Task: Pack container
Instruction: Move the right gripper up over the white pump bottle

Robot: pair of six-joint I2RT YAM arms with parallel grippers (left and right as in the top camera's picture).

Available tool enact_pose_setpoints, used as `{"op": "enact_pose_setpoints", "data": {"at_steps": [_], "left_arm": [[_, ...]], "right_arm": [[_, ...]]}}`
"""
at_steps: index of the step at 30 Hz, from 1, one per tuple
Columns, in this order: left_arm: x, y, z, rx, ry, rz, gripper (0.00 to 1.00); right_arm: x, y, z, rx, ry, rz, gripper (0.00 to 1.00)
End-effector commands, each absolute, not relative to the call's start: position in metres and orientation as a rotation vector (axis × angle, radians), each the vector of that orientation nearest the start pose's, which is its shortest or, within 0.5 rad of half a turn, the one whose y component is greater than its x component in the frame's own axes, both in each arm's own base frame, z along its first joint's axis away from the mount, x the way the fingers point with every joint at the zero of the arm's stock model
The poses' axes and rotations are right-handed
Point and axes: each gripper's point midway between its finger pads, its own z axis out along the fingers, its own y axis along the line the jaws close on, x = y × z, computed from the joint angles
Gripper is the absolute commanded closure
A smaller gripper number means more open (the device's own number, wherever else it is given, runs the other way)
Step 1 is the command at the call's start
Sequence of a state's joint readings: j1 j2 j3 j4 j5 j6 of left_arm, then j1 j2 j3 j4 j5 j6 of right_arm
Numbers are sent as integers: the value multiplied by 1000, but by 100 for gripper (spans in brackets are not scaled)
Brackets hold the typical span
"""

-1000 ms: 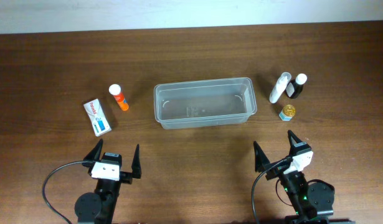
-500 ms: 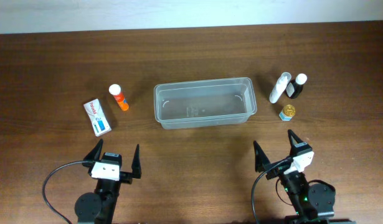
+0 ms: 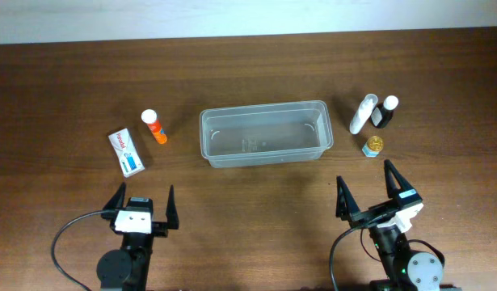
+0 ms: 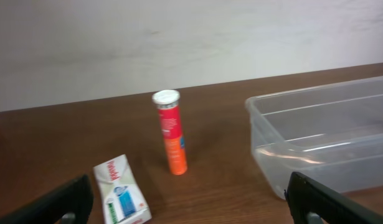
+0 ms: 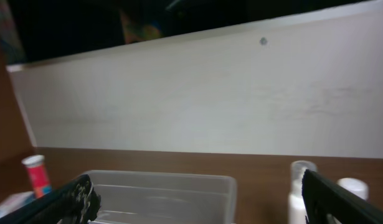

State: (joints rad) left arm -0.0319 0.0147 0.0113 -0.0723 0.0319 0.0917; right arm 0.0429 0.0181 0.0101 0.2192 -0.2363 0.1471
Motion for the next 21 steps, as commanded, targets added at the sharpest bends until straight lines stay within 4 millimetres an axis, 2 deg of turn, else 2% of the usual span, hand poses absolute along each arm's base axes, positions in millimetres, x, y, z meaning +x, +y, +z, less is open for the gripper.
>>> {"op": "enact_pose_setpoints", "data": {"at_steps": [1, 3, 7, 11, 15, 18, 21], "left_arm": [[246, -3, 156, 99, 1649, 85, 1], [246, -3, 156, 99, 1649, 85, 1], [246, -3, 156, 99, 1649, 85, 1], [246, -3, 156, 99, 1649, 85, 1], [246, -3, 156, 99, 1649, 85, 1], [246, -3, 156, 99, 1649, 85, 1], [246, -3, 156, 99, 1649, 85, 1]], "right_arm": [[240, 38, 227, -123, 1363, 192, 2], [238, 35, 239, -107, 1342, 185, 2], [228, 36, 280, -83, 1308, 232, 2], [224, 41, 312, -139, 1385, 213, 2], [231, 36, 316, -212, 1605, 91, 2], [236, 24, 311, -168, 1813, 38, 2], [238, 22, 304, -169, 1990, 35, 2]]}}
